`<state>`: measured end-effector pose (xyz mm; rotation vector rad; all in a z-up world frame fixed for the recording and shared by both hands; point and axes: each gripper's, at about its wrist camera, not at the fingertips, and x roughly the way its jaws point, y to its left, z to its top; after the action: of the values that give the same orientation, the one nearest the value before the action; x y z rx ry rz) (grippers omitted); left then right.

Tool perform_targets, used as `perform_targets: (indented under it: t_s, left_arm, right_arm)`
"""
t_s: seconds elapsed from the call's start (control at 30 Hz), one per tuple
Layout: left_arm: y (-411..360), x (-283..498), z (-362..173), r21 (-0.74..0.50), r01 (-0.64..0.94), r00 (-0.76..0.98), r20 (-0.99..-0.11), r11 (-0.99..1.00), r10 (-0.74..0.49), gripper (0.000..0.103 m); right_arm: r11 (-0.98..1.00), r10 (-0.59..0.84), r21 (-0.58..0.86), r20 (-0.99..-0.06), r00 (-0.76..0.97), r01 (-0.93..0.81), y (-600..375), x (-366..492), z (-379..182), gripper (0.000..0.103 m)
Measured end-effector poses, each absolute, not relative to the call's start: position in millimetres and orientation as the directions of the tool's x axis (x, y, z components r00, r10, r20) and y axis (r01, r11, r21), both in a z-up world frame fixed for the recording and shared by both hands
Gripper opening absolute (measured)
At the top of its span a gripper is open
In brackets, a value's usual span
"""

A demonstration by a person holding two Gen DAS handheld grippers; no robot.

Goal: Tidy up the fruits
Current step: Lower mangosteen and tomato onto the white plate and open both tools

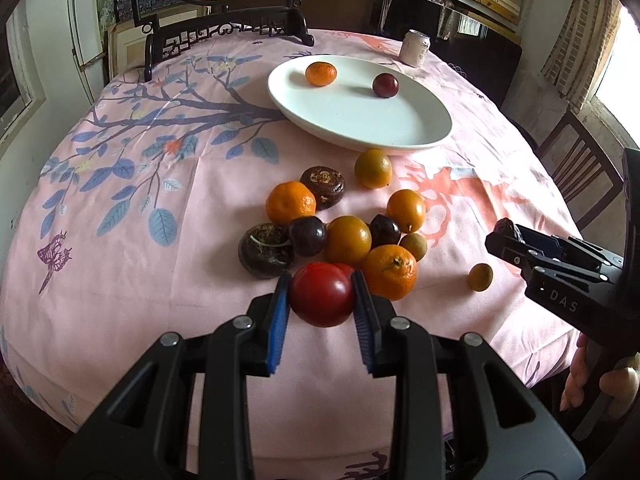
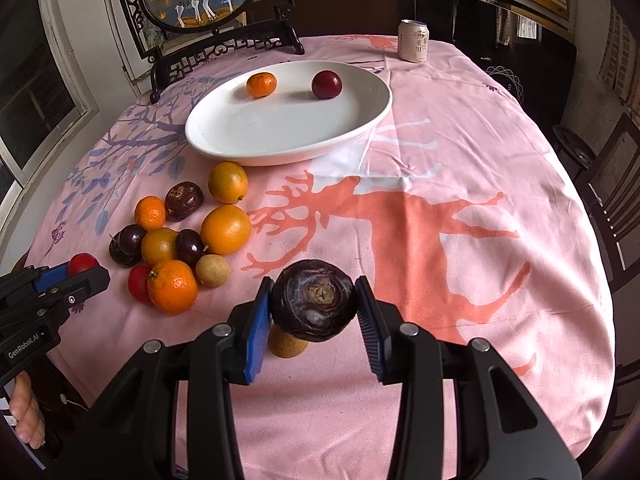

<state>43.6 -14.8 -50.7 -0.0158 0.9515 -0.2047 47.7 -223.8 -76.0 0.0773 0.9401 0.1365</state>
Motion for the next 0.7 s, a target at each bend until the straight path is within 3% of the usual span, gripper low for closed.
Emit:
perform_targets:
  t_s: [0.27, 0.47, 0.7]
  left_arm:
    - [-19.4, 95.3, -17.9, -0.097, 0.207, 0.570, -0.797, 0.974, -0.200, 0.030]
    - [-52.2, 212.6, 8.9, -0.061, 0.221, 0.578, -0.796, 0.973, -0.181, 0.030]
    - [-101.0, 333.9, -18.0, -0.073, 0.229, 0.495, -0.850, 0.971, -0.181, 0.030]
  right_arm:
    - [0.976, 0.207, 0.125, -0.790, 0.578, -0.179, -211.7, 82.0, -50.8, 0.041]
    - [0.964, 0.234, 0.104, -0.769, 0.595, -0.244, -211.0, 167.6, -27.6, 0.041]
    - [0.980, 0.133, 0.022, -0.813, 0.567, -0.199, -219.7, 265.0, -59.9, 0.041]
